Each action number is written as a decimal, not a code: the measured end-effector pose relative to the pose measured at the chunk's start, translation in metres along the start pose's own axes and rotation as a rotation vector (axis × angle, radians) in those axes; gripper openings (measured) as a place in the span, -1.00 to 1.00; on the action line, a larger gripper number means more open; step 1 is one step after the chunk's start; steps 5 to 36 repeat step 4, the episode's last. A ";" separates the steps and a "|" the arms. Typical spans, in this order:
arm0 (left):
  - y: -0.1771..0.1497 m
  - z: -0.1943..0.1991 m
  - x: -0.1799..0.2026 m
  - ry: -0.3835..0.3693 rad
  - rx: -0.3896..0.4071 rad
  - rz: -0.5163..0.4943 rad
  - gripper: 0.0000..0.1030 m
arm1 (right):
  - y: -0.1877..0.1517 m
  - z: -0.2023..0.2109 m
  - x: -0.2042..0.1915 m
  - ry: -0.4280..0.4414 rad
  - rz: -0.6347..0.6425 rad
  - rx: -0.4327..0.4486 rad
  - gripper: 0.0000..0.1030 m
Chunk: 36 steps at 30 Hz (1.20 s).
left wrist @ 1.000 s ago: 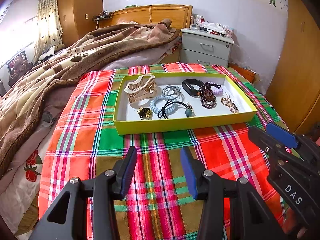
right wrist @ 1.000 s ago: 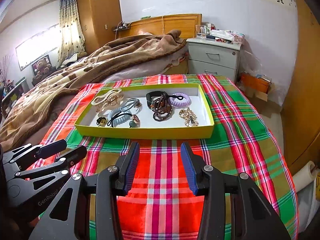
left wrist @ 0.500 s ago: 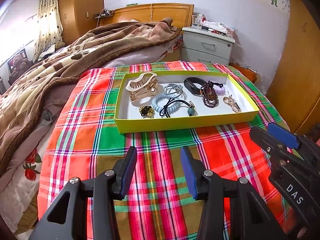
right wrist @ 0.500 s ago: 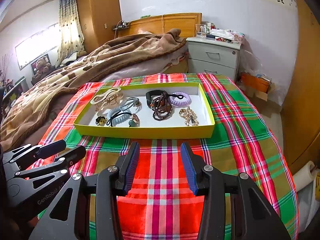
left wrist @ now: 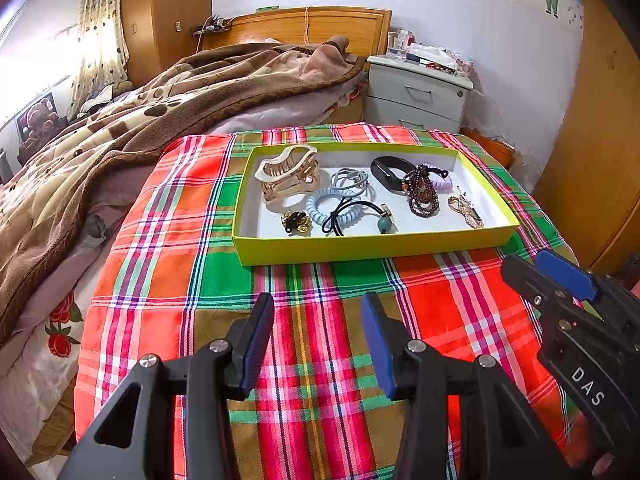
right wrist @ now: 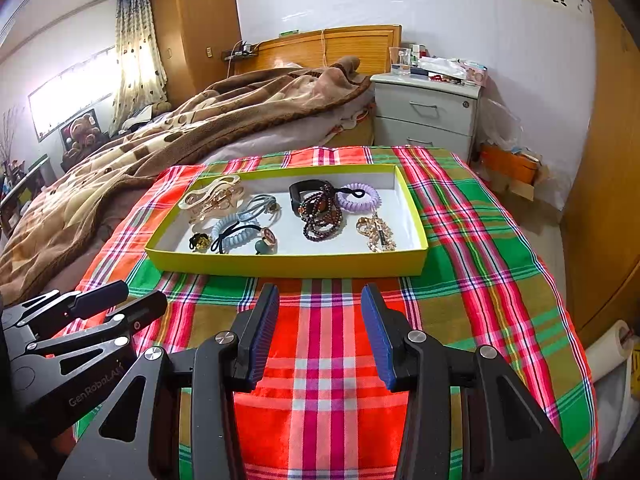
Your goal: Organize jewelry
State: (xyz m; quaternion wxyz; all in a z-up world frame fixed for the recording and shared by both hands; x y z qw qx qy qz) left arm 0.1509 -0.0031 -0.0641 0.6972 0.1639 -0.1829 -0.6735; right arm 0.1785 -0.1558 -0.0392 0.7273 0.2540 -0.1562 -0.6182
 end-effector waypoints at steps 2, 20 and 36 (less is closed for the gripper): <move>0.000 -0.001 0.000 0.001 -0.005 0.000 -0.09 | 0.000 0.000 0.001 -0.001 0.000 -0.001 -0.15; 0.000 -0.002 0.000 0.000 -0.010 -0.003 -0.09 | 0.000 -0.001 0.001 -0.001 -0.001 -0.002 -0.15; 0.000 -0.002 0.000 0.000 -0.010 -0.003 -0.09 | 0.000 -0.001 0.001 -0.001 -0.001 -0.002 -0.15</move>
Point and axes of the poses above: each gripper's, at about its wrist camera, not at the fingertips, and z roughly against the way its jaws point, x to its right, y to its top, the point moved 10 cm from there along -z, roughly the way its jaws point, and after that the axes turned 13 degrees about -x, right-handed, at the moved point
